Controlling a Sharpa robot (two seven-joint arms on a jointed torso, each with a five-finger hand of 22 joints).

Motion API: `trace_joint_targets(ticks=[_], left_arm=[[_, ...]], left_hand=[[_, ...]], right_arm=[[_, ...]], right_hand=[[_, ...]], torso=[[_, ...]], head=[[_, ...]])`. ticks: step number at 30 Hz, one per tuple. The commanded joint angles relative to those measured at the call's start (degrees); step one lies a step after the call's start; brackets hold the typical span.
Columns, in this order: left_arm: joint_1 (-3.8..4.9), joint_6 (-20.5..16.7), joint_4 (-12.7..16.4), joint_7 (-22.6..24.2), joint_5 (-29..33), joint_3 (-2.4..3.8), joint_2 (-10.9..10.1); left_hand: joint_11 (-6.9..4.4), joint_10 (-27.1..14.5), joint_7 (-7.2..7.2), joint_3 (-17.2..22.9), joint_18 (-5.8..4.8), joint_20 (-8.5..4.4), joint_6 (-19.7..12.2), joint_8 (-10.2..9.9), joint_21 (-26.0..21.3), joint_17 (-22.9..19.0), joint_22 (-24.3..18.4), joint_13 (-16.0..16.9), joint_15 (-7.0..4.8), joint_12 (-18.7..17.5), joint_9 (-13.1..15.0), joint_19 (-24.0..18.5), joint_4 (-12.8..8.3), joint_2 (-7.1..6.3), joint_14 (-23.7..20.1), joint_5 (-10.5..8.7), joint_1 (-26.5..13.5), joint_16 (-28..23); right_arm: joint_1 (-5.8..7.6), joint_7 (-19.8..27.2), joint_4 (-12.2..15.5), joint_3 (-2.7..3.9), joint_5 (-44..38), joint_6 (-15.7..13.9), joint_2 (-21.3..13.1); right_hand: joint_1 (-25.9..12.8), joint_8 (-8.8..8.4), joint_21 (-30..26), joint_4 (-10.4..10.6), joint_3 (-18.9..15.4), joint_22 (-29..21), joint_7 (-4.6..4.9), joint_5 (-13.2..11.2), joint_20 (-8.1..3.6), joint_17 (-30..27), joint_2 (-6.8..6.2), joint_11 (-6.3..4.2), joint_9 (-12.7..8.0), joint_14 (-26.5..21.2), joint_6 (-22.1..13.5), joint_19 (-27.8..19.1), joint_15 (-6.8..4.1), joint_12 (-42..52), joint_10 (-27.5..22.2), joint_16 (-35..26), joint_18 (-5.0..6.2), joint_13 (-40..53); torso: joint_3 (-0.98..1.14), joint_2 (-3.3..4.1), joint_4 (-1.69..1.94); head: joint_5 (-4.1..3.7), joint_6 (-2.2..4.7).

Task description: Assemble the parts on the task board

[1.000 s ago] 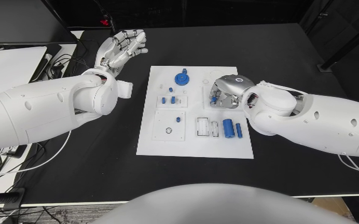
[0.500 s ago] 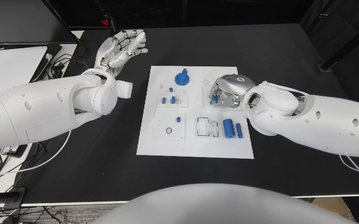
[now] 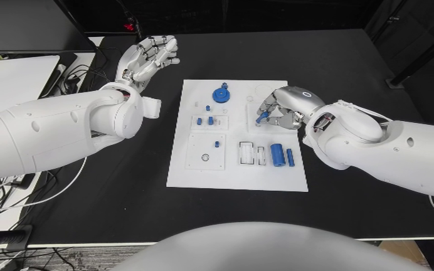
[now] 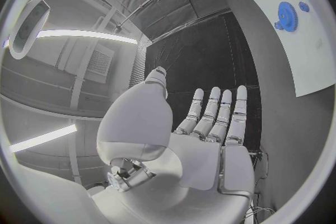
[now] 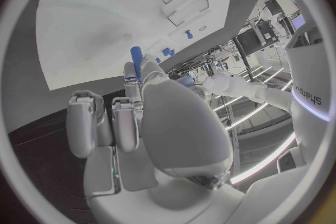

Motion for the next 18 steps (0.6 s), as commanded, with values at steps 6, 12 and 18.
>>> trace_joint_targets(ticks=[6, 12, 18], left_arm=[[0.07, 0.43, -0.19, 6.34, 0.01, 0.06, 0.28], [0.07, 0.45, -0.39, 6.32, 0.01, 0.06, 0.59], [0.07, 0.49, -0.58, 6.30, 0.01, 0.06, 0.92]], left_hand=[[0.03, -0.31, 8.77, 0.32, -0.52, 0.00, -0.47, 0.15, 0.33, -0.05, -0.09, -0.04, -0.05, 0.19, -0.04, 0.14, -0.10, 0.40, -0.32, 0.03, -0.08, 0.21], [0.03, -0.31, 8.77, 0.32, -0.52, 0.00, -0.47, 0.15, 0.33, -0.05, -0.09, -0.04, -0.05, 0.19, -0.04, 0.14, -0.10, 0.40, -0.32, 0.03, -0.08, 0.21], [0.03, -0.31, 8.77, 0.32, -0.52, 0.00, -0.47, 0.15, 0.33, -0.05, -0.09, -0.04, -0.05, 0.19, -0.04, 0.14, -0.10, 0.40, -0.32, 0.03, -0.08, 0.21]], right_arm=[[0.42, 6.98, 3.13, 0.13, 5.01, -6.65, -0.82], [0.46, 8.78, 3.08, 0.13, 5.27, -3.91, 2.17], [0.44, 10.57, 1.43, 0.12, 4.60, -0.17, 7.72]], right_hand=[[0.51, 0.12, 0.19, 0.28, 0.23, 12.82, 0.08, 0.11, -0.21, 11.48, -0.27, 0.12, 0.04, 5.26, 0.54, 2.88, -0.46, -0.44, 0.11, 0.31, 0.69, 0.01], [0.53, 0.07, 0.10, 0.38, 0.25, 12.79, 0.12, 0.12, -0.19, 11.50, -0.32, 0.17, 0.01, 5.26, 0.54, 2.84, -0.43, -0.59, 0.04, 0.32, 0.71, 0.00], [0.71, -0.05, 0.04, 0.41, 0.37, 12.77, 0.18, 0.13, -0.15, 11.53, -0.30, 0.23, -0.04, 5.26, 0.49, 2.80, -0.37, -0.83, -0.11, 0.33, 0.72, -0.01]], torso=[[0.02, 0.05, 0.04], [0.00, 0.00, 0.15], [0.02, 0.04, 0.03]], head=[[0.18, 0.00], [1.23, 0.00], [4.96, 0.00]])
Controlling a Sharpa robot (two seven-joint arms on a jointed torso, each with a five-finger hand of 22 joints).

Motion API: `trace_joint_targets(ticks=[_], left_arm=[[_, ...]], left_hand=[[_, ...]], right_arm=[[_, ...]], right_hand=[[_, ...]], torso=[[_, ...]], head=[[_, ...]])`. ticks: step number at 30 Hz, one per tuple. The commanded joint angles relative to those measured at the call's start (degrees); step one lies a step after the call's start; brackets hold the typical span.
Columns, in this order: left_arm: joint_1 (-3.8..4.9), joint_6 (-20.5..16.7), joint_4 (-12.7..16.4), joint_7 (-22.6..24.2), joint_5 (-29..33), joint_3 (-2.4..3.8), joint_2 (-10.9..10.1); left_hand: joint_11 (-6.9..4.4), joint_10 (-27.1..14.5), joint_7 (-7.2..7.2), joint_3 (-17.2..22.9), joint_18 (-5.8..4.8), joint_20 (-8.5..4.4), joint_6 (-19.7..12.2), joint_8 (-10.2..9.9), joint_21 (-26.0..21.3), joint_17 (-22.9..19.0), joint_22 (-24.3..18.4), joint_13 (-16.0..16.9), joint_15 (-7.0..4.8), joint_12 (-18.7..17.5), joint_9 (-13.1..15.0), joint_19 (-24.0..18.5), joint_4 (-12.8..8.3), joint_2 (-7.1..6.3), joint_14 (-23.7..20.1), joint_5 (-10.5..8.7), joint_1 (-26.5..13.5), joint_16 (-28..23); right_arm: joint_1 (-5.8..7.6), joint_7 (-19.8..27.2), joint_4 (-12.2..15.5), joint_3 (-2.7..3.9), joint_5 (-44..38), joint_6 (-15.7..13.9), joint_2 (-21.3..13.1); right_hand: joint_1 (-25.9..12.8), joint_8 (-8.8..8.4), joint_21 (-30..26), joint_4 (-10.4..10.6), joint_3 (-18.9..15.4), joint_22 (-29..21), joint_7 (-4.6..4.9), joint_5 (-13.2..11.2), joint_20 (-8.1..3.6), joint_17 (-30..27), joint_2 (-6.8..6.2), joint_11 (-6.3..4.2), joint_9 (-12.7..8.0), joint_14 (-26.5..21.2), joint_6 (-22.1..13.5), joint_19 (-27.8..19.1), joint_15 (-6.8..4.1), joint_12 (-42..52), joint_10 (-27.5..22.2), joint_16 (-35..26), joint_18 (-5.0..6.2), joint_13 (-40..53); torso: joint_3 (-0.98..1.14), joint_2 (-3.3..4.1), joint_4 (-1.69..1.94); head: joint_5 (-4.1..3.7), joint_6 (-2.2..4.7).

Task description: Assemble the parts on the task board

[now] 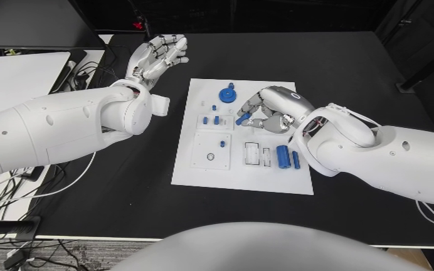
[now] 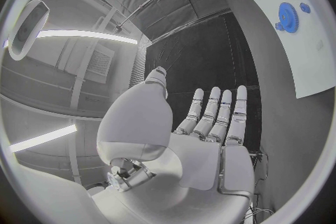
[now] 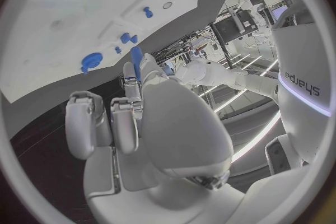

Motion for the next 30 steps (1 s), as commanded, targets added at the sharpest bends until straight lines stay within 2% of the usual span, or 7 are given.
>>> trace_joint_targets(ticks=[1, 2, 6, 10, 18, 22, 30], left_arm=[[0.08, 0.48, -0.12, 6.29, 0.01, 0.06, 0.19], [0.08, 0.49, -0.15, 6.28, 0.01, 0.06, 0.25], [0.08, 0.51, -0.21, 6.27, 0.01, 0.06, 0.44], [0.08, 0.52, -0.24, 6.26, 0.01, 0.06, 0.54], [0.08, 0.57, -0.31, 6.24, 0.01, 0.06, 0.64], [0.08, 0.59, -0.34, 6.25, 0.01, 0.06, 0.66], [0.08, 0.58, -0.25, 6.27, 0.01, 0.06, 0.49]], left_hand=[[0.03, -0.31, 8.77, 0.32, -0.52, 0.00, -0.47, 0.15, 0.33, -0.05, -0.10, -0.04, -0.05, 0.20, -0.05, 0.14, -0.10, 0.40, -0.32, 0.03, -0.08, 0.23], [0.03, -0.31, 8.77, 0.32, -0.52, 0.00, -0.47, 0.15, 0.33, -0.05, -0.10, -0.04, -0.05, 0.20, -0.05, 0.14, -0.10, 0.40, -0.32, 0.03, -0.08, 0.23], [0.03, -0.31, 8.77, 0.32, -0.52, 0.00, -0.47, 0.15, 0.33, -0.05, -0.10, -0.04, -0.05, 0.20, -0.05, 0.14, -0.10, 0.40, -0.32, 0.03, -0.08, 0.23], [0.03, -0.31, 8.77, 0.32, -0.52, 0.00, -0.47, 0.15, 0.33, -0.05, -0.10, -0.04, -0.05, 0.20, -0.05, 0.14, -0.10, 0.40, -0.32, 0.03, -0.08, 0.23], [0.03, -0.31, 8.77, 0.32, -0.52, 0.00, -0.47, 0.15, 0.33, -0.05, -0.10, -0.04, -0.05, 0.20, -0.05, 0.14, -0.10, 0.40, -0.32, 0.03, -0.08, 0.23], [0.04, -0.38, 8.77, 0.31, -0.53, 0.00, -0.53, 0.28, 0.34, -0.20, -0.11, -0.11, -0.05, 0.39, -0.12, 0.13, -0.11, 0.57, -0.38, 0.11, 0.00, 0.37], [0.04, -0.38, 8.77, 0.31, -0.53, 0.00, -0.53, 0.28, 0.34, -0.20, -0.11, -0.11, -0.05, 0.39, -0.12, 0.13, -0.11, 0.57, -0.38, 0.11, 0.00, 0.37]], right_arm=[[0.06, 3.19, -1.04, 0.03, -0.39, 3.77, 2.48], [0.03, 3.27, -1.44, 0.02, -0.83, 4.53, 3.38], [-0.29, 3.23, -2.78, -0.01, -2.79, 7.38, 6.23], [-0.65, 3.00, -3.79, -0.04, -5.32, 9.91, 8.43], [-1.19, 2.37, -4.92, -0.06, -10.51, 13.54, 10.62], [-1.52, 1.84, -5.32, -0.07, -12.32, 15.41, 11.30], [-2.27, 1.46, -5.81, -0.08, -14.04, 16.57, 12.00]], right_hand=[[0.45, 0.18, 0.01, 0.25, 0.23, 12.76, -0.02, 0.24, -0.15, 11.51, 0.00, 0.24, -0.01, 5.26, 0.31, 2.79, -0.37, -0.25, -0.13, 0.32, 0.73, 0.00], [0.45, 0.18, 0.01, 0.25, 0.23, 12.76, -0.02, 0.24, -0.15, 11.51, 0.00, 0.24, -0.01, 5.26, 0.31, 2.79, -0.37, -0.25, -0.13, 0.32, 0.73, 0.00], [0.55, 0.10, -0.01, 0.27, 0.30, 12.76, 0.04, 0.24, -0.12, 11.55, 0.01, 0.30, -0.05, 5.27, 0.27, 2.77, -0.32, -0.38, -0.23, 0.34, 0.74, -0.01], [0.63, 0.05, -0.03, 0.27, 0.37, 12.75, 0.07, 0.24, -0.10, 11.57, 0.05, 0.33, -0.07, 5.27, 0.25, 2.76, -0.29, -0.45, -0.30, 0.35, 0.74, -0.01], [0.74, -0.06, -0.06, 0.27, 0.45, 12.75, 0.14, 0.24, -0.06, 11.67, 0.06, 0.40, -0.12, 5.29, 0.17, 2.75, -0.24, -0.55, -0.43, 0.41, 0.74, -0.01], [0.78, -0.12, -0.10, 0.28, 0.48, 12.73, 0.18, 0.23, -0.04, 11.67, 0.04, 0.44, -0.14, 5.29, 0.12, 2.73, -0.21, -0.59, -0.50, 0.41, 0.76, -0.01], [0.83, -0.21, -0.13, 0.30, 0.53, 12.73, 0.24, 0.24, 0.00, 11.69, 0.06, 0.49, -0.18, 5.29, 0.05, 2.71, -0.16, -0.64, -0.61, 0.42, 0.76, -0.01]], torso=[[0.02, 0.02, -0.12], [0.02, 0.01, -0.09], [0.03, 0.04, 0.11], [-0.04, 0.04, -0.10], [-0.13, 0.01, -0.15], [-0.03, 0.06, -0.15], [0.00, 0.07, -0.15]], head=[[2.52, 0.00], [3.20, 0.00], [4.45, 0.00], [5.89, 0.00], [5.92, 0.00], [5.85, 0.00], [5.73, 0.00]])
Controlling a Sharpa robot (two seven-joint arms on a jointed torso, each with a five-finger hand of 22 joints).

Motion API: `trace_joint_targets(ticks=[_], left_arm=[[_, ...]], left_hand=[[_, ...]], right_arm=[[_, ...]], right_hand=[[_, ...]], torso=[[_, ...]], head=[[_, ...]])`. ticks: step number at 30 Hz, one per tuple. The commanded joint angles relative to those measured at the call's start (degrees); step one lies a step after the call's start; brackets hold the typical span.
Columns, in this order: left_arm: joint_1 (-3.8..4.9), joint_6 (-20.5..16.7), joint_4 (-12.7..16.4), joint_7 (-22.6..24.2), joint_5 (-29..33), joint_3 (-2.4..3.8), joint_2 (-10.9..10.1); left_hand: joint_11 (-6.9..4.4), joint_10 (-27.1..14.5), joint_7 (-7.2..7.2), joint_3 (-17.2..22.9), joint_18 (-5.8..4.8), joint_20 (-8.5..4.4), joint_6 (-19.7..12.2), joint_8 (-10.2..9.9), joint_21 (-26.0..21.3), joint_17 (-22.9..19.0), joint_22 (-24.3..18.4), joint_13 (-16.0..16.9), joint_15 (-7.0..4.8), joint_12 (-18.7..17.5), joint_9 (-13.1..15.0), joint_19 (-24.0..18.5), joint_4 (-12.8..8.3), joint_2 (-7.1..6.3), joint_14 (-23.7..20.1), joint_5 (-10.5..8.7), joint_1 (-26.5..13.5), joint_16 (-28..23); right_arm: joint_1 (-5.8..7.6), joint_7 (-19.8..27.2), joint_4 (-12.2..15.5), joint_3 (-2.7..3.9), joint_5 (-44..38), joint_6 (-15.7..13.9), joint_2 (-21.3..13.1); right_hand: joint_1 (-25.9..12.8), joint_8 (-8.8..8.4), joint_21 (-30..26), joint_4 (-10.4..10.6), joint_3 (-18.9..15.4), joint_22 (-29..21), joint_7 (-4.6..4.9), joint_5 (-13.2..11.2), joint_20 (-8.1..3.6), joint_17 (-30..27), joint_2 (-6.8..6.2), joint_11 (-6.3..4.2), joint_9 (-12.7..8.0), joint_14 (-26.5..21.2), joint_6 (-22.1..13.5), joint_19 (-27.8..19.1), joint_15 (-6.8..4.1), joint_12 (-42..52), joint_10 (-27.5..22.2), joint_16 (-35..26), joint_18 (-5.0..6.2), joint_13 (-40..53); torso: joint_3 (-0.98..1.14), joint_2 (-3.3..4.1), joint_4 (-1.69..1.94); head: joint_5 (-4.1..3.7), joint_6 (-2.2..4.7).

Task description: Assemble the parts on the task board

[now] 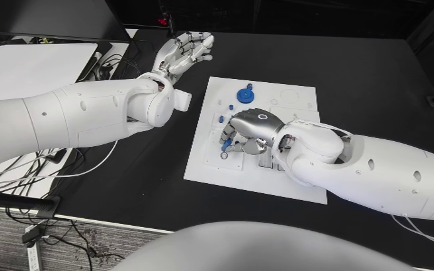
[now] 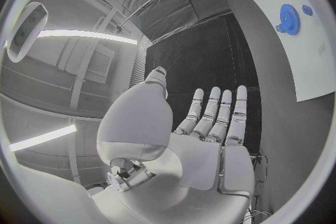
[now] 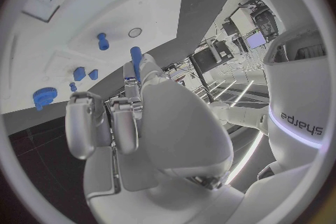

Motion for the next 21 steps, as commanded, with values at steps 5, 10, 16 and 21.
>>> trace_joint_targets(ticks=[5, 10, 16, 21], left_arm=[[0.07, 0.52, 0.16, 6.27, 0.01, 0.06, -0.16], [0.07, 0.53, 0.24, 6.28, 0.01, 0.06, -0.22], [0.07, 0.50, 0.27, 6.30, 0.01, 0.06, -0.30], [0.07, 0.50, 0.30, 6.31, 0.01, 0.06, -0.34]], left_hand=[[0.04, -0.39, 8.77, 0.31, -0.53, 0.00, -0.53, 0.28, 0.34, -0.05, -0.05, -0.05, -0.05, 0.40, -0.04, 0.13, -0.11, 0.57, -0.38, 0.11, 0.00, 0.38], [0.04, -0.39, 8.77, 0.31, -0.53, 0.00, -0.53, 0.28, 0.34, -0.05, -0.05, -0.05, -0.05, 0.40, -0.04, 0.13, -0.11, 0.57, -0.38, 0.11, 0.00, 0.38], [0.04, -0.39, 8.77, 0.31, -0.53, 0.00, -0.53, 0.28, 0.34, -0.05, -0.05, -0.05, -0.05, 0.40, -0.04, 0.13, -0.11, 0.57, -0.38, 0.11, 0.00, 0.38], [0.04, -0.47, 8.78, 0.31, -0.53, 0.00, -0.60, 0.35, 0.35, -0.16, -0.06, -0.11, -0.04, 0.52, -0.10, 0.11, -0.11, 0.71, -0.44, 0.17, 0.05, 0.47]], right_arm=[[-0.34, -0.33, -0.22, 0.02, -3.59, 2.74, 0.40], [-0.73, 0.04, -0.38, 0.03, -3.73, 2.51, 0.59], [-1.10, 0.11, -0.70, 0.03, -3.78, 2.75, 0.97], [-1.39, 0.04, -0.94, 0.03, -3.79, 3.21, 1.28]], right_hand=[[0.69, -0.13, -0.16, -0.03, 0.30, 12.72, 0.27, 0.21, 0.06, 11.65, -0.22, 0.16, 0.01, 5.28, 0.07, 2.69, -0.08, -0.21, -0.39, 0.20, 0.77, -0.01], [0.71, -0.18, -0.21, -0.03, 0.31, 12.70, 0.30, 0.21, 0.07, 11.60, -0.25, 0.19, -0.01, 5.27, 0.03, 2.66, -0.06, -0.22, -0.44, 0.17, 0.78, -0.01], [0.71, -0.18, -0.21, -0.03, 0.31, 12.70, 0.30, 0.21, 0.07, 11.60, -0.25, 0.19, -0.01, 5.27, 0.03, 2.66, -0.06, -0.22, -0.44, 0.17, 0.78, -0.01], [0.76, -0.22, -0.24, -0.05, 0.35, 12.69, 0.33, 0.22, 0.10, 11.63, -0.25, 0.21, -0.03, 5.28, 0.00, 2.65, -0.04, -0.22, -0.50, 0.19, 0.79, -0.01]], torso=[[-0.03, 0.04, -0.02], [-0.03, 0.04, -0.05], [-0.01, -0.02, 0.05], [-0.07, -0.04, -0.03]], head=[[-0.19, -0.01], [-0.56, -0.01], [-0.88, -0.01], [-0.89, -0.01]])
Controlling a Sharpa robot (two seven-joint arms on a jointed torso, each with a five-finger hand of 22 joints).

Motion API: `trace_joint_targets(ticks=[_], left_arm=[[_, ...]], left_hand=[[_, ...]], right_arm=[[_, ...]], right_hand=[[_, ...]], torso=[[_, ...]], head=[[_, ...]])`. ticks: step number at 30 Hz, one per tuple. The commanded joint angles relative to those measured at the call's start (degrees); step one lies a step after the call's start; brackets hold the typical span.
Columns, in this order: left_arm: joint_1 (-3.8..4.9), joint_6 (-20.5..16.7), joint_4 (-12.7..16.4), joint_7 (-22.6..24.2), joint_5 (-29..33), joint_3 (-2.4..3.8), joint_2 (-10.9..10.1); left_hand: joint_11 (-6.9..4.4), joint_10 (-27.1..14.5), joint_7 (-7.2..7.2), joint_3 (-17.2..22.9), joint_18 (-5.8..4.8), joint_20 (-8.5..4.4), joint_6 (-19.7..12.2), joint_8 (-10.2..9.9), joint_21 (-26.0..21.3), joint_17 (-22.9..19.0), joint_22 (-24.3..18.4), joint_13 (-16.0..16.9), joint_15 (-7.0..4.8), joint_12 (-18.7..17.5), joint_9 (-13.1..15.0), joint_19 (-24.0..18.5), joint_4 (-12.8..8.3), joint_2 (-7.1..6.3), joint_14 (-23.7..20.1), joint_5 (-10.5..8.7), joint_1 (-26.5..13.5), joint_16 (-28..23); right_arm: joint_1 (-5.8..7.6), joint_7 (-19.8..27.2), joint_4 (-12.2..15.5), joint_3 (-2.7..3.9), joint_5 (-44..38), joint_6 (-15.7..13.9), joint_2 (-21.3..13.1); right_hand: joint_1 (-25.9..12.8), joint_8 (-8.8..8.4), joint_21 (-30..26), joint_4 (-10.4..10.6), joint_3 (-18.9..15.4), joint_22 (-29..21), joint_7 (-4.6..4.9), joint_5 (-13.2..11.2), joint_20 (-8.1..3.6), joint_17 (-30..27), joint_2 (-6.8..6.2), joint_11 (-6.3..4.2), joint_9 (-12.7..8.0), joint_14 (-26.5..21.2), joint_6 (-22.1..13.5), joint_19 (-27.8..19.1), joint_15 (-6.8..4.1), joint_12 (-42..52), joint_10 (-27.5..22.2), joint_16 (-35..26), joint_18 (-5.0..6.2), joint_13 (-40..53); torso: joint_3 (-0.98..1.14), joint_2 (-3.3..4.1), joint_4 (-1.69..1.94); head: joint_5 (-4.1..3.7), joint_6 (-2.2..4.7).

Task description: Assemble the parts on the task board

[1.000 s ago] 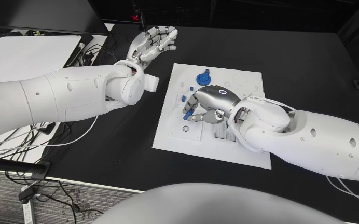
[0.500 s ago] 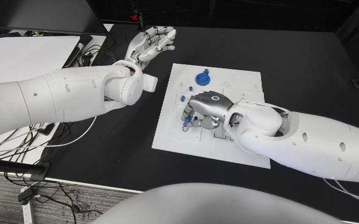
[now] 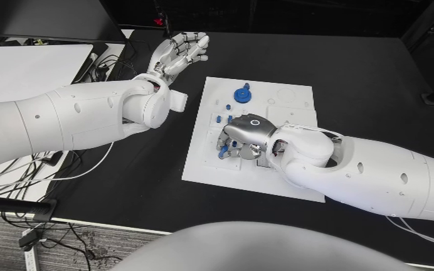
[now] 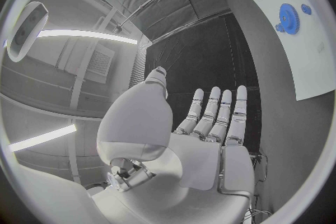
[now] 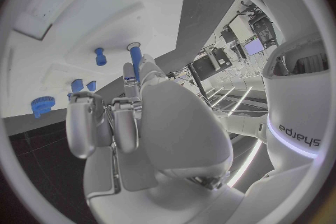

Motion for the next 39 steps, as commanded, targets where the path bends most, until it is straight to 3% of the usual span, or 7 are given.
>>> trace_joint_targets(ticks=[1, 13, 29, 33, 37, 39], left_arm=[[0.08, 0.49, 0.13, 6.31, 0.00, 0.06, -0.03], [0.08, 0.52, 0.13, 6.32, 0.00, 0.06, -0.04], [0.08, 0.58, 0.08, 6.26, 0.00, 0.06, 0.00], [0.08, 0.60, 0.07, 6.24, 0.00, 0.06, 0.03], [0.08, 0.64, 0.03, 6.22, 0.00, 0.06, 0.10], [0.08, 0.66, 0.03, 6.21, 0.00, 0.06, 0.11]], left_hand=[[0.04, -0.47, 8.57, 0.31, -0.53, 0.00, -0.39, 0.35, 0.35, -0.04, -0.06, -0.05, -0.04, 0.18, -0.05, 0.11, -0.11, 0.71, -0.44, 0.17, 0.05, 0.04], [0.04, -0.50, 8.57, 0.31, -0.54, 0.00, -0.41, 0.39, 0.35, -0.09, -0.07, -0.08, -0.04, 0.23, -0.07, 0.10, -0.11, 0.79, -0.46, 0.21, 0.07, 0.08], [0.04, -0.54, 8.57, 0.31, -0.54, 0.00, -0.45, 0.43, 0.35, -0.16, -0.07, -0.11, -0.04, 0.31, -0.10, 0.09, -0.12, 0.88, -0.49, 0.25, 0.09, 0.14], [0.05, -0.57, 8.57, 0.30, -0.54, 0.00, -0.47, 0.46, 0.36, -0.20, -0.07, -0.13, -0.04, 0.36, -0.13, 0.08, -0.12, 0.93, -0.51, 0.29, 0.11, 0.18], [0.05, -0.60, 8.57, 0.30, -0.55, 0.00, -0.49, 0.50, 0.36, -0.24, -0.08, -0.15, -0.03, 0.41, -0.15, 0.07, -0.12, 0.98, -0.53, 0.32, 0.13, 0.22], [0.05, -0.60, 8.57, 0.30, -0.55, 0.00, -0.49, 0.50, 0.36, -0.24, -0.08, -0.15, -0.03, 0.41, -0.15, 0.07, -0.12, 0.98, -0.53, 0.32, 0.13, 0.22]], right_arm=[[-0.03, 0.14, -0.05, 0.02, -0.71, 0.98, 0.19], [-0.33, -0.70, -0.38, 0.02, -4.20, 2.49, 0.62], [-0.47, -0.14, -0.23, 0.02, -7.15, 2.42, 1.15], [-0.59, 0.10, -0.17, 0.02, -8.05, 2.61, 1.38], [-0.88, -0.27, -0.15, 0.02, -9.02, 3.38, 1.67], [-1.01, -0.65, -0.10, 0.02, -9.45, 3.83, 1.76]], right_hand=[[0.30, -0.14, -0.24, -0.05, 0.35, 12.69, 0.14, 0.23, 0.09, 11.63, 0.05, 0.01, 0.09, 5.27, 0.17, 2.65, -0.04, -0.20, -0.30, 0.19, 0.79, 0.00], [0.36, -0.25, -0.36, -0.05, 0.41, 12.65, 0.20, 0.23, 0.14, 11.74, 0.05, 0.07, 0.04, 5.29, 0.07, 2.58, 0.01, -0.22, -0.43, 0.24, 0.82, 0.00], [0.18, -0.81, -0.53, 0.15, 0.47, 12.60, 0.49, 0.22, 0.33, 11.53, -0.13, 0.36, -0.20, 5.25, -0.54, 2.49, 0.26, -0.23, -1.01, 0.15, 0.85, 0.00], [-0.16, -1.31, -0.69, 0.24, 0.33, 12.55, 0.64, 0.22, 0.47, 11.26, -0.50, 0.53, -0.41, 5.18, -1.18, 2.41, 0.42, -0.26, -1.54, 0.02, 0.89, -0.02], [-1.58, -2.69, -1.19, 0.41, -0.44, 12.38, 0.94, 0.17, 0.85, 10.65, -1.67, 1.24, -0.89, 5.05, -3.41, 2.15, 0.95, -0.42, -4.35, -0.26, 1.00, -0.10], [-2.24, -3.20, -1.56, 0.30, -0.88, 12.25, 0.58, 0.19, 1.07, 10.56, -2.32, 1.58, -0.99, 5.03, -4.41, 1.96, 1.24, -0.36, -5.87, -0.30, 1.08, -0.06]], torso=[[-0.05, -0.05, -0.01], [0.05, -0.02, 0.03], [0.02, 0.00, 0.02], [-0.01, -0.03, 0.03], [-0.01, -0.04, 0.03], [0.00, -0.05, 0.04]], head=[[-0.04, -0.01], [-0.31, -0.01], [-0.41, -0.01], [-0.61, -0.01], [-0.72, -0.01], [-0.76, -0.01]])
